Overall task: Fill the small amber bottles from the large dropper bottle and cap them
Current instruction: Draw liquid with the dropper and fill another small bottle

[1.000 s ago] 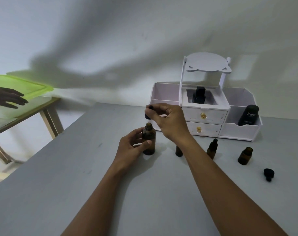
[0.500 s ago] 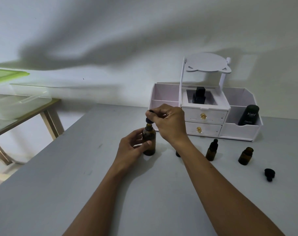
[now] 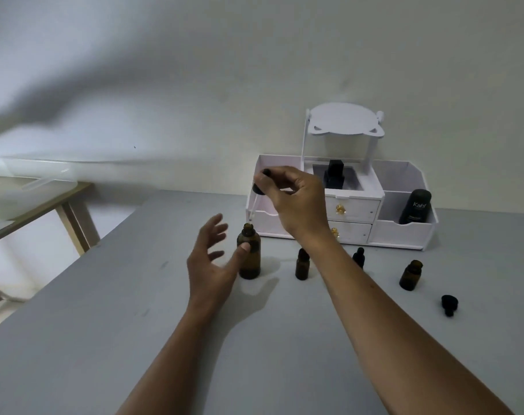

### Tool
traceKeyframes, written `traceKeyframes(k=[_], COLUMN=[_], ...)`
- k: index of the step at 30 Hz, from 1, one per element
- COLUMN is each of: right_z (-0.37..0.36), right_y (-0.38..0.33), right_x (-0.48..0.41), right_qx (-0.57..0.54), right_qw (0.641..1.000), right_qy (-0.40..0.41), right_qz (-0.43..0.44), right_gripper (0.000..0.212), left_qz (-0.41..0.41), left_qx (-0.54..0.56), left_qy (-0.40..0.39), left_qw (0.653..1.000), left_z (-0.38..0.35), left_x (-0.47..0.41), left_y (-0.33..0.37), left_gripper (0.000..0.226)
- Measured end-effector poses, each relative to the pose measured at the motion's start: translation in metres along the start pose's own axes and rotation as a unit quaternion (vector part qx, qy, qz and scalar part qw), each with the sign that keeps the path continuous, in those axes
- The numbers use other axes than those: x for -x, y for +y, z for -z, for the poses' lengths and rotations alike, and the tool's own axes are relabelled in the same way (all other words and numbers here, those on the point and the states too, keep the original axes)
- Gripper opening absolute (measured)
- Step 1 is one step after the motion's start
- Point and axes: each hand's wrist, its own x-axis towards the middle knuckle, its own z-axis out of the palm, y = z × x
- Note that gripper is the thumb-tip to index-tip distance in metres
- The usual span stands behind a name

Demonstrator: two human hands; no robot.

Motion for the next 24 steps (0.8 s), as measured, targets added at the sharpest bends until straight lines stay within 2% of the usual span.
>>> traceKeyframes(k=[4,7,10,13,15,17,20,24], right_z=[0.023,0.047,0.079,0.117,0.141,0.167,0.202,0.231], right_y=[-0.018,-0.027,-0.028,-0.022,-0.016,-0.009,0.001,0.013], right_x=[-0.013,-0.02,-0.02,-0.016,-0.011,-0.006,-0.001,0.004], right_qx=[-0.064,-0.097,-0.091,-0.058,-0.038,-0.014,0.015,0.03], right_qw=[0.997,0.992,0.991,0.991,0.992,0.994,0.995,0.995], right_qy=[0.033,0.064,0.087,0.105,0.11,0.109,0.101,0.095], right_qz=[0.029,0.038,0.047,0.058,0.047,0.029,0.002,-0.022], right_gripper=[0.015,0.01,0.008,0.008,0.012,0.015,0.015,0.009], left_qz=[-0.06,-0.103,-0.096,-0.026,0.04,0.098,0.136,0.136], left_qx=[0.01,0.045,0.103,0.126,0.138,0.146,0.132,0.086], left_qy=[0.113,0.113,0.034,-0.113,-0.212,-0.279,-0.323,-0.327], left_qw=[0.992,0.987,0.989,0.985,0.967,0.944,0.927,0.931], left_z=[-0.011,-0.028,-0.051,-0.081,-0.101,-0.123,-0.156,-0.194], left_x=[0.012,0.025,0.043,0.061,0.07,0.076,0.081,0.083], left_y=[0.027,0.05,0.07,0.086,0.094,0.098,0.099,0.094], left_gripper=[0.047,0.028,0.018,0.019,0.023,0.034,0.049,0.061])
